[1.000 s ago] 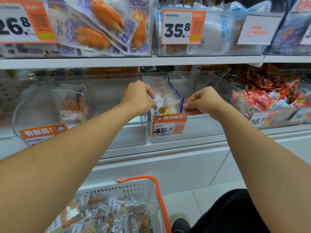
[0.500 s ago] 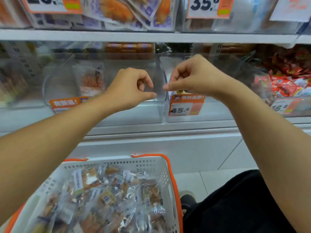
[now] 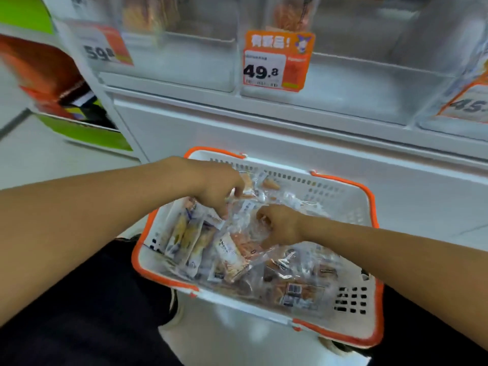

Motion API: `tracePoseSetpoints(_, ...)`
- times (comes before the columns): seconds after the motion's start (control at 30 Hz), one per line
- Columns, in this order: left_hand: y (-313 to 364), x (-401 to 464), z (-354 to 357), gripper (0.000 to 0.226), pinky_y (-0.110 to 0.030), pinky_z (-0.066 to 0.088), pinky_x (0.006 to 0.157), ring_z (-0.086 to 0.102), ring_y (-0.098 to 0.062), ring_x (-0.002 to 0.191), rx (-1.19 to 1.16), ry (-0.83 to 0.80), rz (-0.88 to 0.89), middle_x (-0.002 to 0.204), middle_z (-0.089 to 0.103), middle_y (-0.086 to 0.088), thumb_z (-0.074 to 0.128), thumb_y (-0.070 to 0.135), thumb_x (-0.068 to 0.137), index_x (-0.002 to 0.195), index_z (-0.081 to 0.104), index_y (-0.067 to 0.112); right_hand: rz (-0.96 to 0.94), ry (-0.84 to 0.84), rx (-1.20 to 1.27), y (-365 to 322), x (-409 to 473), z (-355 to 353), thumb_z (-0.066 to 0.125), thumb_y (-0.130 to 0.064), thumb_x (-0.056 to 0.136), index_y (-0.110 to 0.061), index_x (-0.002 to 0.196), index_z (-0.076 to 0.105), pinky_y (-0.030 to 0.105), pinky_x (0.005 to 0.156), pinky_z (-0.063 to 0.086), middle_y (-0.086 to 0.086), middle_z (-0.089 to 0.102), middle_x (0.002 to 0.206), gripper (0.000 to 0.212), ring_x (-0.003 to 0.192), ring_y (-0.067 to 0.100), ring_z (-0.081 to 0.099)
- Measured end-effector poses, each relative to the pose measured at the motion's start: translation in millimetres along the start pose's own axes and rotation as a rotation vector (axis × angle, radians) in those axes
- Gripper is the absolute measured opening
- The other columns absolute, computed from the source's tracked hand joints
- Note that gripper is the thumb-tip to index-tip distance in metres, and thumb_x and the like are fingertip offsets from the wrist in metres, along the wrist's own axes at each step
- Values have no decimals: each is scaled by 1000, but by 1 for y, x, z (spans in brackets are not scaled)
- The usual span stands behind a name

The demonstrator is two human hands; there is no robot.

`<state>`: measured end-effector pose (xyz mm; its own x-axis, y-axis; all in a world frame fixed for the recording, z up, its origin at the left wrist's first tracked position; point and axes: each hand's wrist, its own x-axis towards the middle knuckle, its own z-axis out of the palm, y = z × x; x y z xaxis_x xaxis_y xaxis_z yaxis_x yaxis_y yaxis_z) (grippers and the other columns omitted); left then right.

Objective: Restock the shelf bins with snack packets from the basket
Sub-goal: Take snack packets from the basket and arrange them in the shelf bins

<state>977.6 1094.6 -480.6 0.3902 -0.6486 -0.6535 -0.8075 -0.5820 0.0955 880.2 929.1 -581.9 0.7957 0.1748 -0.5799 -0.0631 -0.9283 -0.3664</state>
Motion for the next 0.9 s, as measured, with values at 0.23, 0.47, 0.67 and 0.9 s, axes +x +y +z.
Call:
tracePoseSetpoints(0.23, -20, -18, 7, 69, -26, 36, 81, 43, -14, 96, 113, -213, -68, 122, 52, 3, 71, 46, 86, 144, 41, 24, 113, 4, 275, -6, 26, 0, 71, -6, 87, -9, 86, 60, 26, 61, 46, 1, 55, 81, 12, 76, 22, 60)
tracePoseSetpoints(0.47, -33, -17, -19, 98, -34, 46, 99, 52, -21, 121, -128, 28, -48, 146, 44, 2, 76, 56, 75, 152, 26, 22, 4, -157, 721, -7, -19, -92, 52, -1, 101, -3, 101, 63, 43, 75, 61, 1, 60, 89, 11, 83, 13, 62)
tracePoseSetpoints(0.67, -9, -7, -61, 23, -28, 58, 54, 73, -18, 77, -926, 317, 233, 83, 74, 7, 74, 14, 87, 108, 67, 9, -229, 353, 904, -11, -104, -180, 69, -14, 85, -9, 105, 60, 46, 64, 62, 17, 68, 106, 23, 88, 27, 66)
tracePoseSetpoints(0.9, -3, -23, -119, 24, -29, 59, 63, 65, -13, 74, -1055, 857, 364, 84, 72, 0, 73, 5, 86, 96, 71, 27, -320, 845, 704, -11, -128, -220, 67, 4, 87, -12, 94, 74, 37, 63, 63, 2, 76, 85, 19, 80, 18, 74)
